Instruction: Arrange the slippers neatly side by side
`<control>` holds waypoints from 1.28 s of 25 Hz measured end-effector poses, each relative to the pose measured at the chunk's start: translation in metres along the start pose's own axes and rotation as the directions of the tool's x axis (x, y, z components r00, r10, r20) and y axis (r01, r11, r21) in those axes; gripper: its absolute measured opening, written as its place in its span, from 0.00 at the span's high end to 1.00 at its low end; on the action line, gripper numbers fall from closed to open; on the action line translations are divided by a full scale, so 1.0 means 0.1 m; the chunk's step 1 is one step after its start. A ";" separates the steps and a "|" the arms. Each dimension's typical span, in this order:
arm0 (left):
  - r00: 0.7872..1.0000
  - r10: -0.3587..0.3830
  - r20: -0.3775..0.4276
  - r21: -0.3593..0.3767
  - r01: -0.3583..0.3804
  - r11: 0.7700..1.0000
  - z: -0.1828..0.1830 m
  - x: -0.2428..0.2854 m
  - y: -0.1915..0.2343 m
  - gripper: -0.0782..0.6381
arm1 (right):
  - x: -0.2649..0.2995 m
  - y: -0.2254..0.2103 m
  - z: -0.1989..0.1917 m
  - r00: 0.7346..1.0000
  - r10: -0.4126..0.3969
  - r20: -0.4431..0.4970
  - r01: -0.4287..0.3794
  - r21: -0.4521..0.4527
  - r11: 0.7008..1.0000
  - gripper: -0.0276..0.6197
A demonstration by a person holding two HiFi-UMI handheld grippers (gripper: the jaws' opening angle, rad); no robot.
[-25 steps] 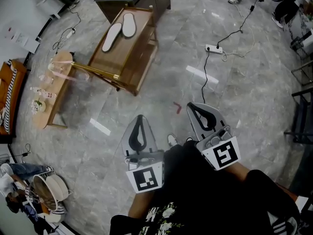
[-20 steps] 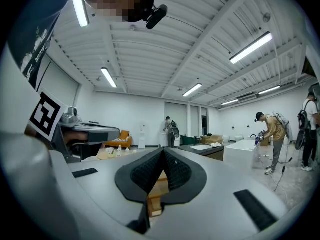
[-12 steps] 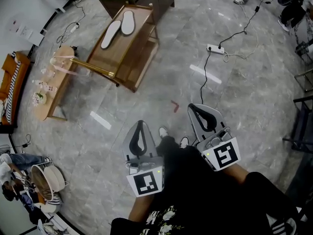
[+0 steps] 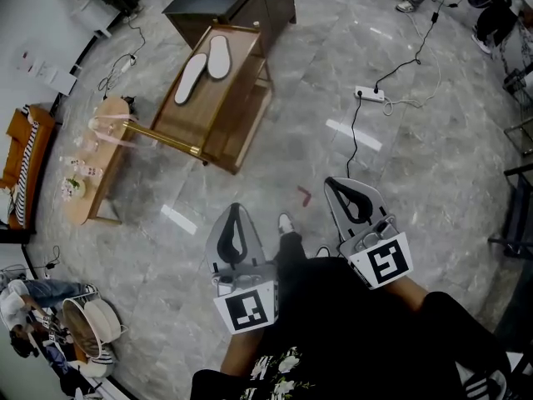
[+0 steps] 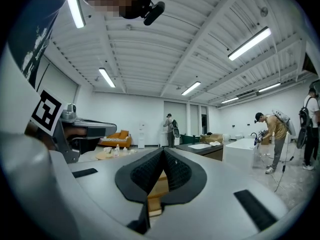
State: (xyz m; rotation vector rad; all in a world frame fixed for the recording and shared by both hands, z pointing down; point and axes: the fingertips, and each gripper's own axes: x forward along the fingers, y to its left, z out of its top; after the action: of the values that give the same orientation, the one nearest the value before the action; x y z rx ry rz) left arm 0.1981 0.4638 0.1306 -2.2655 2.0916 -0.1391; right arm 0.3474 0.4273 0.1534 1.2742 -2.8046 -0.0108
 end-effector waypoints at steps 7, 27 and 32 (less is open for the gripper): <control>1.000 -0.018 0.010 0.009 0.018 1.000 0.02 0.34 0.30 0.89 | 0.41 -0.07 0.11 1.000 -0.014 0.020 0.015 -0.034 0.999 0.96; 0.995 -0.094 0.033 0.003 0.094 0.996 -0.03 1.12 1.07 0.89 | 1.40 -0.04 0.18 0.997 -0.076 0.021 0.077 -0.057 0.995 0.96; 0.992 -0.115 0.044 -0.002 0.115 0.993 -0.06 1.20 1.19 0.89 | 1.51 0.06 0.23 0.995 -0.084 0.059 0.087 -0.058 0.995 0.96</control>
State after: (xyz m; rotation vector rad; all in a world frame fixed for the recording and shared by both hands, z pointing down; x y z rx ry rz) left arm 0.0891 0.3352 0.1276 -2.3701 1.9429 -0.0886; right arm 0.2423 0.3168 0.1381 1.4007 -2.7708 -0.1371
